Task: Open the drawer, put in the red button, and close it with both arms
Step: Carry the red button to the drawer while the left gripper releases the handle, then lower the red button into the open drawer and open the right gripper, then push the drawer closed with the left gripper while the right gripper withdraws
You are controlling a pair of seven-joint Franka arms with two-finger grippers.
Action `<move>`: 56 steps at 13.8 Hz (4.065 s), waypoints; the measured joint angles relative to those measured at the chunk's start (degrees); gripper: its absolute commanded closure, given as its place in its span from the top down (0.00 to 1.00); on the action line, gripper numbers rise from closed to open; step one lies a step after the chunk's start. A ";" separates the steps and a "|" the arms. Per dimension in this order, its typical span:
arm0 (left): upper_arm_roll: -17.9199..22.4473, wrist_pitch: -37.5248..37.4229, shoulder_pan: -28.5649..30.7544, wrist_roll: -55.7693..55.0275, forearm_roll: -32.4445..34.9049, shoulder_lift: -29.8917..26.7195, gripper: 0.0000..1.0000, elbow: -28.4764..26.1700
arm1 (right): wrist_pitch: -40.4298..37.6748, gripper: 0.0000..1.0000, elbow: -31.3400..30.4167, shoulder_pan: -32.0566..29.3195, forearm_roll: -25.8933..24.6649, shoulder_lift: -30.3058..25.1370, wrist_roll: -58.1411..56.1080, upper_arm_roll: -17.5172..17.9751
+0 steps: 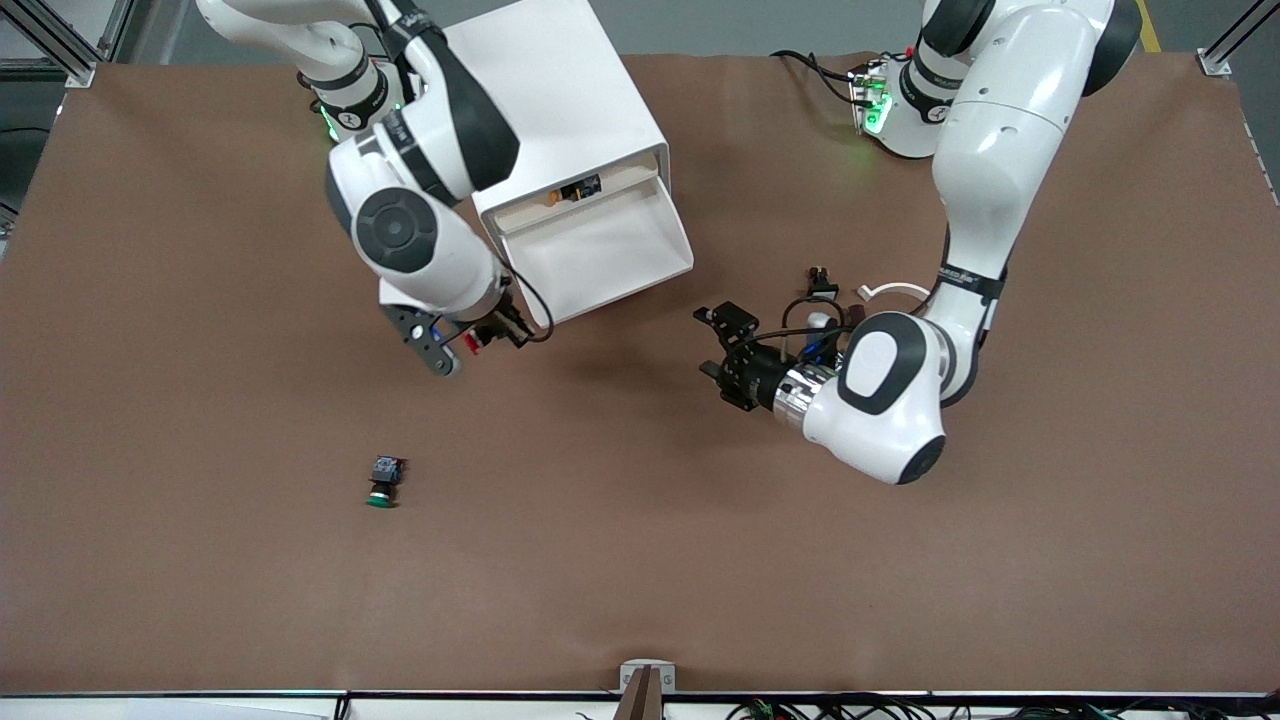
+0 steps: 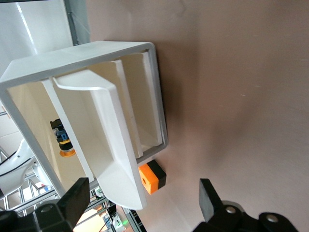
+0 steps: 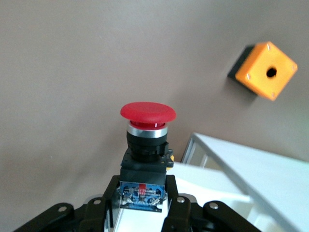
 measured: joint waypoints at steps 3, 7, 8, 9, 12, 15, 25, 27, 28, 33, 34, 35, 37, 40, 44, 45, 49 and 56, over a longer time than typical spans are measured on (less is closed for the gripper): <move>-0.12 -0.14 0.41 3.38 5.47 -0.56 0.99 0.47 | 3.37 0.02 -3.73 2.54 2.00 -1.87 7.41 -0.04; -0.38 -0.34 0.07 8.75 7.51 -1.80 0.99 0.56 | 12.83 0.04 -9.71 8.89 2.22 -2.71 17.92 0.00; -0.39 -0.38 -0.18 9.30 7.80 -2.16 0.99 0.57 | 13.81 0.04 -10.22 10.22 2.22 -2.71 20.05 -0.01; -0.42 -0.38 -0.36 10.56 8.48 -2.47 0.99 0.57 | 14.66 0.06 -10.44 11.28 2.22 -2.73 22.00 -0.01; -0.20 -0.39 -0.33 16.87 10.34 -2.70 0.99 0.56 | 17.95 0.11 -11.08 13.67 2.22 -2.65 27.26 -0.03; 1.11 -0.39 -0.09 21.43 11.51 -2.70 0.99 0.56 | 20.37 0.25 -11.52 14.82 2.21 -1.74 29.50 -0.07; 2.18 3.77 -0.67 26.41 19.71 -4.49 0.99 3.38 | 21.63 1.00 -11.00 13.49 -0.23 -0.91 28.83 -1.44; 1.99 3.86 -1.15 32.03 21.43 -4.86 0.99 3.50 | 18.54 1.00 -9.17 9.39 -0.60 -1.75 23.27 -1.68; 1.89 3.95 -1.51 36.92 22.86 -5.28 0.99 3.62 | 16.65 1.00 -7.99 7.15 -0.61 -2.34 20.04 -1.80; 2.19 3.96 -2.45 53.37 26.31 -6.88 1.00 3.64 | 9.44 1.00 -3.05 -2.95 -0.61 -5.39 2.30 -2.11; 2.35 3.96 -2.38 56.73 26.53 -6.87 1.00 3.63 | 7.72 1.00 -1.75 -4.86 -0.59 -5.73 -2.01 -2.12; 2.41 3.96 -2.32 59.76 27.40 -6.87 1.00 3.62 | 5.76 1.00 -0.52 -6.77 -0.59 -6.08 -6.07 -2.14; 2.17 3.96 -2.45 65.38 31.15 -6.87 1.00 3.60 | 0.91 1.00 1.63 -11.20 -0.59 -6.90 -14.94 -2.17; 1.23 5.55 -3.55 70.07 34.95 -6.87 1.00 3.51 | -5.78 1.00 3.46 -18.84 -0.61 -9.22 -31.21 -2.25; 0.85 10.79 -8.76 71.24 41.81 -6.86 0.99 2.88 | -8.83 1.00 3.66 -24.68 -1.27 -12.53 -45.79 -2.21; 0.79 12.02 -10.31 71.24 42.52 -6.86 0.99 2.56 | -9.37 1.00 3.68 -25.73 -1.69 -13.14 -49.25 -2.21; 0.55 14.50 -15.50 71.48 42.98 -6.76 1.00 1.84 | -11.10 1.00 3.69 -30.05 -4.76 -15.75 -61.99 -2.22; 0.30 19.11 -22.42 71.49 42.98 -5.62 1.00 -0.66 | -11.47 1.00 3.68 -33.36 -7.19 -18.82 -73.27 -2.19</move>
